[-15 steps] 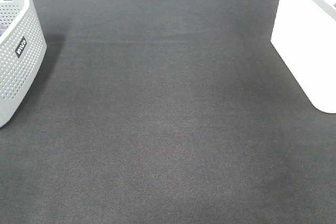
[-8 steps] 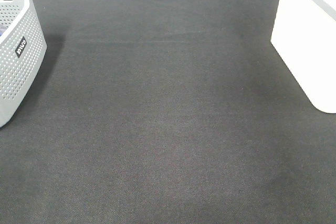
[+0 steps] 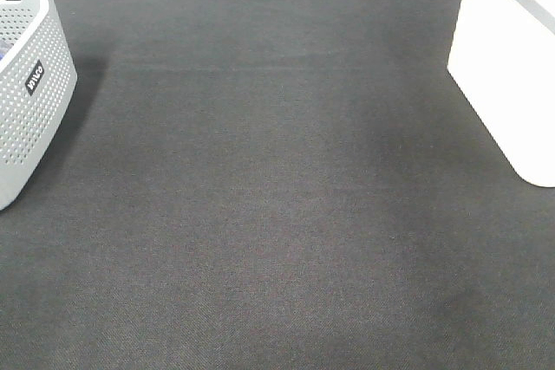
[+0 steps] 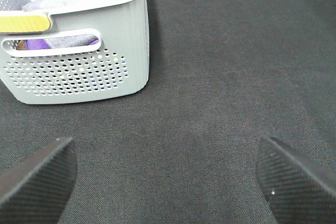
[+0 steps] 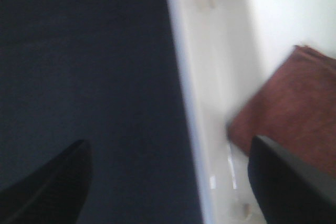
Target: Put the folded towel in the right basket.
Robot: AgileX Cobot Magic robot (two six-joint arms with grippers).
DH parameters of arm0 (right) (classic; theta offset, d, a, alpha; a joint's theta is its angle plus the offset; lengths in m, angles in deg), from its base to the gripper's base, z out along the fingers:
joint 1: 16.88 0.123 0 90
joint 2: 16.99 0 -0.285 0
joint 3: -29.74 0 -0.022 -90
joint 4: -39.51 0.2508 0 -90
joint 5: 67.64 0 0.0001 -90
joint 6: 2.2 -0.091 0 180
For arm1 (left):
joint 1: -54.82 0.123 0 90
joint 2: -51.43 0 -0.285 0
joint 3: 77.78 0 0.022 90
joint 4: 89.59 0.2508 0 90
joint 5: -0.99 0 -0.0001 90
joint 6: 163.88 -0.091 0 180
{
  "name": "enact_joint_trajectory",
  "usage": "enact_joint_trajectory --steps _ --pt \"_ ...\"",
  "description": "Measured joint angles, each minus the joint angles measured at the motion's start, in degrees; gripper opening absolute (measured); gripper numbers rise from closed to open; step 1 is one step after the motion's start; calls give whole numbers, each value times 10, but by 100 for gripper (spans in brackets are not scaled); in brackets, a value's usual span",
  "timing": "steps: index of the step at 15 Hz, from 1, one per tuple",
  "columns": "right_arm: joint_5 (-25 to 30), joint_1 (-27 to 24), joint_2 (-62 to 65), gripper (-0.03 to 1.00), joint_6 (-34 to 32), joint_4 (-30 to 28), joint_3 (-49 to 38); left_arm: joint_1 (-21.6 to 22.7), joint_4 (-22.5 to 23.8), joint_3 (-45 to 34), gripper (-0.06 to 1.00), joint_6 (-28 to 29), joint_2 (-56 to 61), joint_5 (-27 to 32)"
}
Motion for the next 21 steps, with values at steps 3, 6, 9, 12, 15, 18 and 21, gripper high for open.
enact_joint_trajectory --steps 3,6,9,12,15,18,21 --pt "12 50 14 77 4 -15 0 0 0 0 88 0 0 0" --pt "13 77 42 77 3 -38 0 0 0 0 88 0 0 0" --pt "13 77 89 77 3 -27 -13 0 0 0 88 0 0 0" --pt "12 77 163 77 3 -25 -85 0 0 0 88 0 0 0" --pt "13 77 294 77 3 -25 -260 0 0 0 88 0 0 0" --pt "13 77 417 77 3 -48 -430 0 0 0 88 0 0 0" --pt "13 77 555 77 2 -77 -608 0 0 0 88 0 0 0"
